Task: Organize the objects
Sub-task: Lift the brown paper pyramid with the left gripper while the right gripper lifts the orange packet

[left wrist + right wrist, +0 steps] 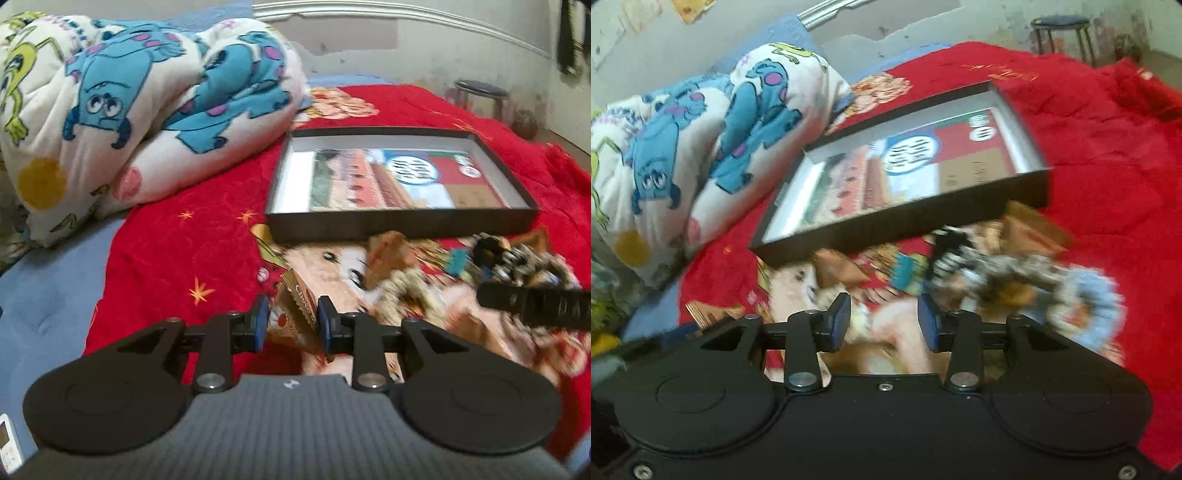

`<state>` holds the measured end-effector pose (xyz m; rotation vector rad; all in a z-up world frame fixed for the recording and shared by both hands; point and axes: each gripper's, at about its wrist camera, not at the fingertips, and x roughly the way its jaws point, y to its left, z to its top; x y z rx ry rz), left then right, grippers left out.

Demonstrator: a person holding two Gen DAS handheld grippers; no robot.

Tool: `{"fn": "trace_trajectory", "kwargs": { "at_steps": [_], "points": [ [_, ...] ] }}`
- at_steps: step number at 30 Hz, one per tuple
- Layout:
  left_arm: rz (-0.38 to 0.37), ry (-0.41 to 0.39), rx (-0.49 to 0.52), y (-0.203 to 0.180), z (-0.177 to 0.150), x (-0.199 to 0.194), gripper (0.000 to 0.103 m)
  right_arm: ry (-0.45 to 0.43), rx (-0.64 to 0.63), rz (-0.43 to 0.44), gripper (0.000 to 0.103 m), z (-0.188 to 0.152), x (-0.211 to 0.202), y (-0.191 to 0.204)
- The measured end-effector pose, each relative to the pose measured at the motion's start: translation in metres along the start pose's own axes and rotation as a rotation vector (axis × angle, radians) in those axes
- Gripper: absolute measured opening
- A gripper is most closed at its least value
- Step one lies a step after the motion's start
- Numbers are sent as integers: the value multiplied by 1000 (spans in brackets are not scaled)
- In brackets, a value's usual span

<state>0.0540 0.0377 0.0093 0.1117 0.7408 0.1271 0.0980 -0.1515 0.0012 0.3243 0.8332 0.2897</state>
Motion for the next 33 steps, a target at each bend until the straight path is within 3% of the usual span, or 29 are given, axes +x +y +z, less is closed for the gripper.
{"fn": "trace_trajectory", "kwargs": {
  "at_steps": [6,13,18,33],
  "points": [
    [-69,12,48,-17,-16,-15,33,56,-39,28,46,-18,-3,12],
    [-20,60,20,-13,-20,-6,33,66,-56,45,46,-25,14,24],
    [-6,87,-17,-7,-19,0,33,69,-47,10,43,-29,30,21],
    [1,25,15,-16,-15,-10,33,47,-16,13,36,-23,18,22]
  ]
}}
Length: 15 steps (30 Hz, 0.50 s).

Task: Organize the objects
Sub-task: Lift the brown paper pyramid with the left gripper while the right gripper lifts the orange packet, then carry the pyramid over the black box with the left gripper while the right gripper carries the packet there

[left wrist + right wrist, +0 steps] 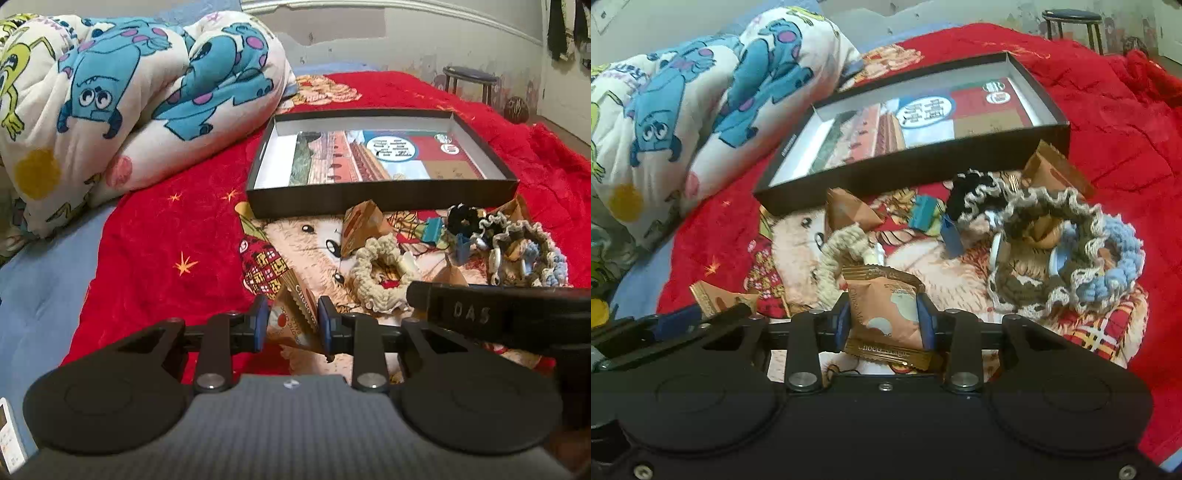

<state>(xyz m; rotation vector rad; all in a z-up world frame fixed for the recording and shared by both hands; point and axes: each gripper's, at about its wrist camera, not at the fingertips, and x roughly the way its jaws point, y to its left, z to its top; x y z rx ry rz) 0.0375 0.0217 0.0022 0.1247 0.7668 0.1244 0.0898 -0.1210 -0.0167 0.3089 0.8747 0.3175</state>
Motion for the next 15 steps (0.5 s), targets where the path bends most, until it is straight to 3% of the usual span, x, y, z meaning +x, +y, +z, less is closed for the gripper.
{"fn": "trace_trajectory", "kwargs": {
  "at_steps": [9,15],
  "points": [
    [-29,-67,-60,10,12,-7,33,-94,-7,125,35,20,-24,5],
    [-52,-125,-74,18,25,-19,33,-139,7,157,35,33,-37,6]
  ]
}}
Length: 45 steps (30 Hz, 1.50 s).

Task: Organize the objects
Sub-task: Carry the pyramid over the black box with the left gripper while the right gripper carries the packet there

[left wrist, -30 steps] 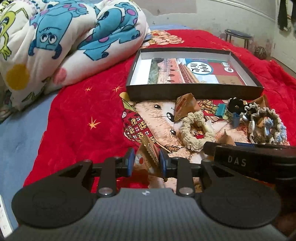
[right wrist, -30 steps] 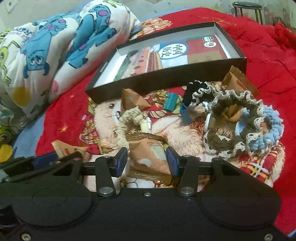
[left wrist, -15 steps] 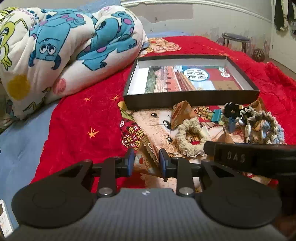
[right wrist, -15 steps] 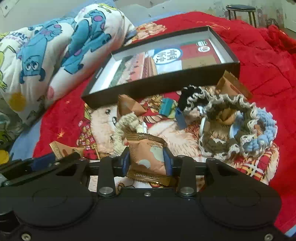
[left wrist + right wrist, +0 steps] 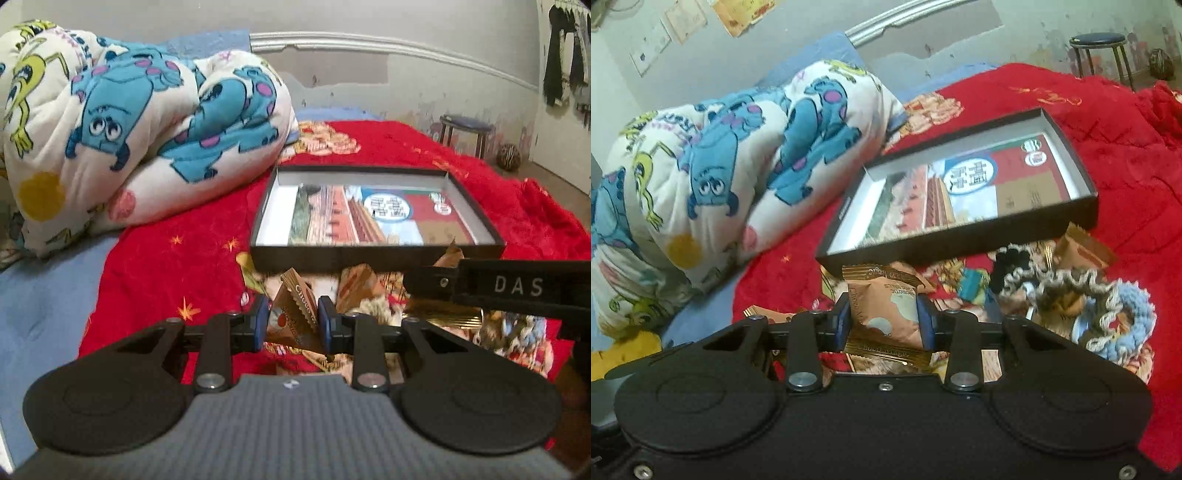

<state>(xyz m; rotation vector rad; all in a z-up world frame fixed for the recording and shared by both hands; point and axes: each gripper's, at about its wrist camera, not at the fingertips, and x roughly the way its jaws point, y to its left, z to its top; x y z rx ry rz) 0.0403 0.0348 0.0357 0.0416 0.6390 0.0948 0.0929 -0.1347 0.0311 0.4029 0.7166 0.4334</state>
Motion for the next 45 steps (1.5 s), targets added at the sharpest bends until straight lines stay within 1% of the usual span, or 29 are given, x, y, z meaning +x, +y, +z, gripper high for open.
{"fn": "trace_trajectory", "kwargs": {
  "at_steps": [2,3,7,12,14,15,19,21,23,25,26,27,29,30,31,33,36,39,41,42,43,44,45],
  "points": [
    [-18,2,-15,5,12,-3,33,-22,-3,6,35,8,-4,2],
    [-14,-4,-20,8,17,-4,33,-29,0,12,35,14,-5,3],
    [-6,-53,-40,20,38,-9,33,-70,1,29,35,33,-8,6],
    [2,-108,-45,28,63,-8,32,-93,2,55,35,56,-4,6],
    [-6,-138,-38,27,73,-7,31,-108,1,49,35,68,-1,4],
    [-14,-144,-36,27,76,-6,28,-115,3,44,35,73,0,2],
    [-38,-166,-24,20,91,3,27,-131,28,44,35,94,5,-9],
    [-42,-180,-9,14,94,9,27,-130,28,45,35,102,8,-15],
    [-64,-177,4,7,91,16,27,-124,21,39,35,108,14,-20],
    [-67,-136,-2,5,83,25,27,-109,20,39,35,109,18,-28],
    [-66,-115,-5,5,77,28,33,-104,26,44,35,105,18,-32],
    [-64,-94,-6,6,70,31,34,-92,36,48,35,102,18,-37],
    [-38,-55,-10,9,57,36,35,-50,56,36,35,93,18,-47],
    [-29,-30,-20,13,52,39,48,-31,63,29,35,89,17,-51],
    [-27,-11,-30,16,48,41,51,-17,68,25,35,85,16,-54],
    [-28,24,-46,22,41,46,65,3,83,17,35,78,13,-56],
    [-33,65,-21,21,29,54,74,15,93,31,35,72,13,-54],
    [-8,129,39,12,15,71,75,27,66,35,35,66,16,-43],
    [45,184,57,8,4,85,75,39,57,37,35,62,22,-38],
    [63,215,47,8,-1,91,69,46,59,36,35,59,25,-35],
    [62,252,38,8,-5,98,63,57,60,35,35,56,30,-34],
    [64,293,27,8,-9,104,47,66,59,35,35,53,34,-33],
    [61,302,16,9,-13,106,43,75,55,30,35,51,38,-32]
  ]
}}
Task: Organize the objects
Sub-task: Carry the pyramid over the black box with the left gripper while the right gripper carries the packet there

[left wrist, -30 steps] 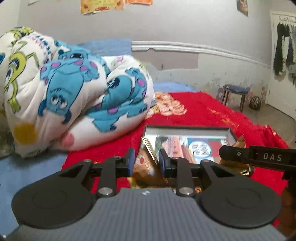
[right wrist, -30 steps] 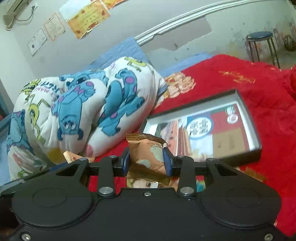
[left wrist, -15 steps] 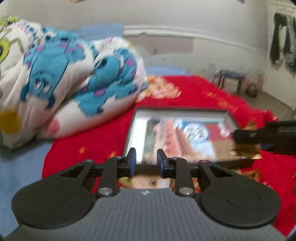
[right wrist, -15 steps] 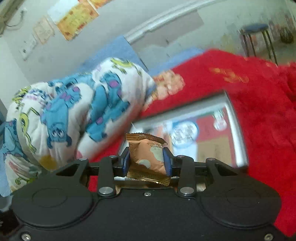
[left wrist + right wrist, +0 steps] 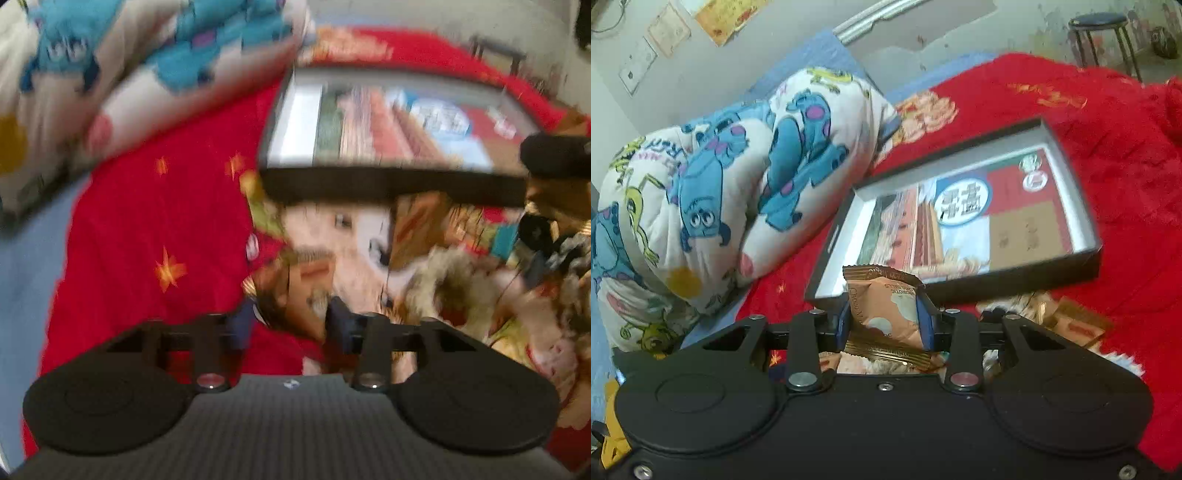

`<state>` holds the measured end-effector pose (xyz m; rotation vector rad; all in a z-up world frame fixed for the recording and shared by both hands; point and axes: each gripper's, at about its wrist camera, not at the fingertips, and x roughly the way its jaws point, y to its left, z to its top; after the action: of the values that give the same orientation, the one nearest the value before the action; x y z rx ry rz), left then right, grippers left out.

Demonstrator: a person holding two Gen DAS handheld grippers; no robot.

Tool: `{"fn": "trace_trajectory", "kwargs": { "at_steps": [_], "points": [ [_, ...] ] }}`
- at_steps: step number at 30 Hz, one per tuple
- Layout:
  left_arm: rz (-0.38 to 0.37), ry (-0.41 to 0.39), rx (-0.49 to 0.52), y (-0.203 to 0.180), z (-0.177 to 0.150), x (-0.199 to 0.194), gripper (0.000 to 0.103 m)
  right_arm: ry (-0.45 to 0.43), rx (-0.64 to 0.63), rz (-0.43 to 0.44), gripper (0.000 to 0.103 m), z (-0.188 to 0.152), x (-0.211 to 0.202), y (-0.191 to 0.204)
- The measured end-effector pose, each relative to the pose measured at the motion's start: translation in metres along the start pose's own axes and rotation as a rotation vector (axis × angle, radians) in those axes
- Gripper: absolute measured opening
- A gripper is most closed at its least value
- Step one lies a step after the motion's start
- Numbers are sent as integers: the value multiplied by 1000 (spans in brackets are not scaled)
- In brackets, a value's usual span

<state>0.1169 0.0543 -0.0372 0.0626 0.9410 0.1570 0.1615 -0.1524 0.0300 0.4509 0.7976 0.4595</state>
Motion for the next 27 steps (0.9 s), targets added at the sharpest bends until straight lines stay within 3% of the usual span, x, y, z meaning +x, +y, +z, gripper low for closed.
{"fn": "trace_trajectory", "kwargs": {
  "at_steps": [3,6,12,17,19,23,27],
  "points": [
    [8,-28,12,-4,-2,-2,28,18,-25,-15,35,-6,7,5],
    [24,-47,14,-5,-1,-6,24,17,-29,17,35,-4,5,7],
    [37,-114,-22,-1,12,-14,23,4,-7,36,35,7,4,4],
    [1,-266,-57,5,34,-32,24,-12,7,30,35,18,6,-3],
    [-13,-314,-26,3,50,-34,24,-30,11,22,35,24,8,-4],
    [5,-339,28,-6,79,-19,24,-95,-4,7,35,35,20,-12],
    [-16,-321,47,-16,93,9,24,-99,134,16,35,43,37,-37]
  ]
}}
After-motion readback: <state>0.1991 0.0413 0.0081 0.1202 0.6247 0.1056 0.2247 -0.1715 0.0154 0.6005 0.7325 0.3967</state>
